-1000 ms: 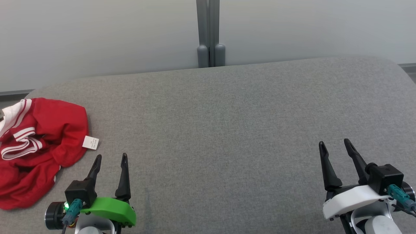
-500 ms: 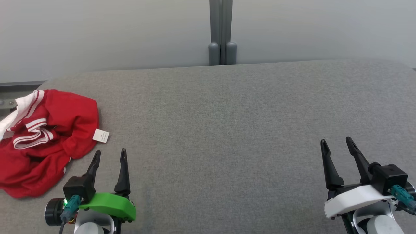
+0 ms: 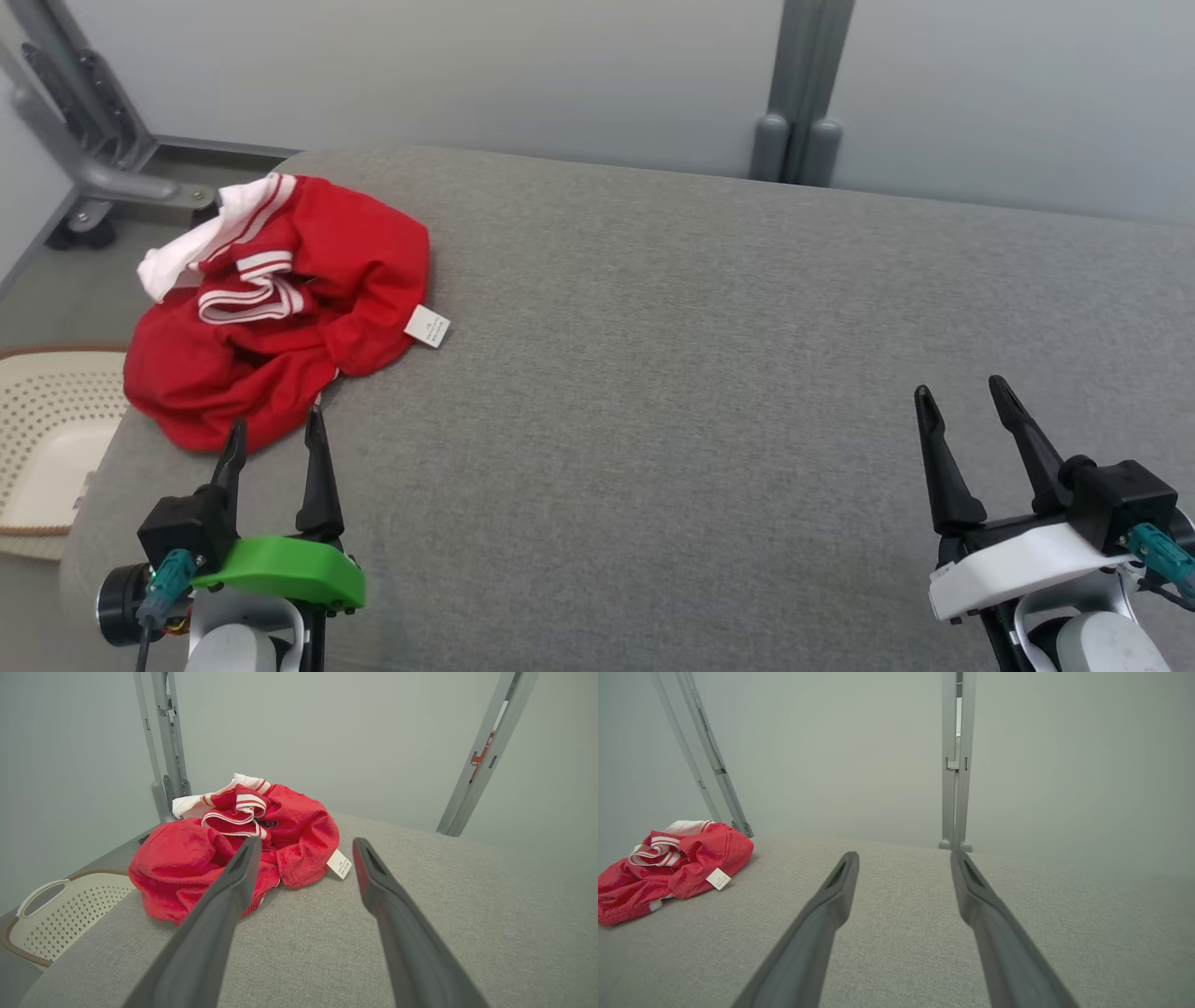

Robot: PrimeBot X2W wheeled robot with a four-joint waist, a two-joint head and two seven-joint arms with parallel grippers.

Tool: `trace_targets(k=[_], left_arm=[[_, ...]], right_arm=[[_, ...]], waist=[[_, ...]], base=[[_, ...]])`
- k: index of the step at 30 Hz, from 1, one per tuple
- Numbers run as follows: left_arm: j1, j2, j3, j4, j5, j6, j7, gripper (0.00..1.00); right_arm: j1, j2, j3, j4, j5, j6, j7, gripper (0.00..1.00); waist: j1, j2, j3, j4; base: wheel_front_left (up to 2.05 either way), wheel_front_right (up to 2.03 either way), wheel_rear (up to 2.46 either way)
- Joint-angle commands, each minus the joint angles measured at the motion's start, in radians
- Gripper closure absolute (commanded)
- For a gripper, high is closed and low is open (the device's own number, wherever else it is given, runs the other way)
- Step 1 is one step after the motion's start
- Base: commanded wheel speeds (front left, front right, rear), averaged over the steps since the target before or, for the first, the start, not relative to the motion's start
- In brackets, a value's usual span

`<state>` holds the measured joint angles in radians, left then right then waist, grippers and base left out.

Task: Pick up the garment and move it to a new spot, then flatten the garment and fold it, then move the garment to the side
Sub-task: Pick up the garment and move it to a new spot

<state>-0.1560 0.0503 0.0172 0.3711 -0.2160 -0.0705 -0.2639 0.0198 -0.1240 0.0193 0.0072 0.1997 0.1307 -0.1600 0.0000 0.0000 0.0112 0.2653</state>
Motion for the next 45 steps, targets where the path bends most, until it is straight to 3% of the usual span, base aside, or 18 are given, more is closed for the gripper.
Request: trace_targets(k=[1,7,14,25,34,40,45], left_arm=[[-0.004,0.002,0.007,-0.003,-0.003,0.005,-0.001,0.00],[0.000,0.001,0.033,-0.011,-0.009,0.007,-0.001,0.00],[-0.032,0.001,0.022,-0.020,-0.032,0.003,-0.001,0.00],[-0.235,0.001,-0.021,0.014,-0.081,-0.011,-0.001,0.00],[-0.618,0.037,-0.052,0.364,-0.103,-0.043,0.026,0.00],[-0.794,0.105,-0.048,0.608,-0.112,-0.050,0.055,0.00],[-0.872,0.148,-0.034,0.734,-0.123,-0.033,0.055,0.00]], right_arm=[[0.000,-0.005,0.005,-0.010,0.003,0.000,0.007,0.00],[-0.007,-0.011,0.017,-0.043,0.002,0.000,0.024,0.00],[-0.027,-0.019,0.012,-0.067,-0.004,0.000,0.042,0.00],[-0.103,-0.096,0.006,-0.177,-0.009,0.000,0.118,0.00],[-0.192,-0.167,-0.019,-0.275,0.005,0.000,0.170,0.00],[-0.218,-0.183,-0.015,-0.284,0.017,0.000,0.169,0.00],[-0.222,-0.182,-0.023,-0.275,0.020,0.000,0.156,0.00]], waist=[[0.0000,0.0000,0.021,0.118],[0.0000,0.0000,0.033,0.190],[0.0000,0.0000,0.074,0.229],[0.0000,0.0000,0.279,0.200],[0.0000,0.0000,0.491,0.116],[0.0000,0.0000,0.553,0.060],[0.0000,0.0000,0.569,0.042]], base=[[0.00,0.00,0.00],[0.00,0.00,0.00],[0.00,0.00,0.00],[0.00,0.00,0.00],[0.00,0.00,0.00],[0.00,0.00,0.00],[0.00,0.00,0.00]])
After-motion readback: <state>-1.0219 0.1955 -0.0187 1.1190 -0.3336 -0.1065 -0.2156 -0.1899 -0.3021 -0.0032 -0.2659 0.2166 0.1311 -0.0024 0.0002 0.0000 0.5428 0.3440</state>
